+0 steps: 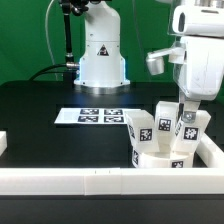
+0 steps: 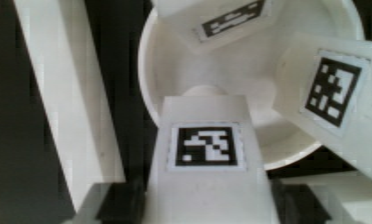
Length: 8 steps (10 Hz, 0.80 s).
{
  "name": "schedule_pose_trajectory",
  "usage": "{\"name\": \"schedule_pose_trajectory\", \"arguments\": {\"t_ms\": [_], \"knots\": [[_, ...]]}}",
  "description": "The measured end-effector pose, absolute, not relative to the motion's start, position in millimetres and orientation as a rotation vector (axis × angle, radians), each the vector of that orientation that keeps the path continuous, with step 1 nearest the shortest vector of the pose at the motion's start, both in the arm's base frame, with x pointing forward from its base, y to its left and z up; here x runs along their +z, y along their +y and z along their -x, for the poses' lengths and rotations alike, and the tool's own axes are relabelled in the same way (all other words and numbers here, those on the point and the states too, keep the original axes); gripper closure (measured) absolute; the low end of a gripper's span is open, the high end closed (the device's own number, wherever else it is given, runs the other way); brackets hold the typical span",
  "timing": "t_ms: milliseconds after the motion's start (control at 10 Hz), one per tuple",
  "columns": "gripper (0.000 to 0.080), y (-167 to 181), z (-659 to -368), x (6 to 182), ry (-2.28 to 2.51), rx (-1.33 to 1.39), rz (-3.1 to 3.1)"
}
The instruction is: Assemble stool
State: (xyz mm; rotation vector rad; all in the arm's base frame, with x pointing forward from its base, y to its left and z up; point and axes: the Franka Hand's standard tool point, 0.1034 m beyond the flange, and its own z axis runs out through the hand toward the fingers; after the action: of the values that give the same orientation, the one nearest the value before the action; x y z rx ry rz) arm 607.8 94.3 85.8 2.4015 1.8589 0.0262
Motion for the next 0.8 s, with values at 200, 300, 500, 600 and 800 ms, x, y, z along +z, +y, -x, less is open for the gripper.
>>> {"name": "schedule_pose_trajectory", "arguments": {"t_ms": [200, 300, 500, 600, 800], "knots": [[0.0465, 93.2, -608.0, 85.3, 1.610, 0.067, -2.571], [0.0465, 94.3, -607.6, 85.1, 1.472, 0.090, -2.652], [0.0464, 97.4, -606.9, 84.9, 1.207, 0.131, -2.786], [0.0464, 98.7, -606.4, 84.9, 1.089, 0.150, -2.837], [0.0463, 99.8, -606.1, 84.6, 0.802, 0.170, -2.942]]}}
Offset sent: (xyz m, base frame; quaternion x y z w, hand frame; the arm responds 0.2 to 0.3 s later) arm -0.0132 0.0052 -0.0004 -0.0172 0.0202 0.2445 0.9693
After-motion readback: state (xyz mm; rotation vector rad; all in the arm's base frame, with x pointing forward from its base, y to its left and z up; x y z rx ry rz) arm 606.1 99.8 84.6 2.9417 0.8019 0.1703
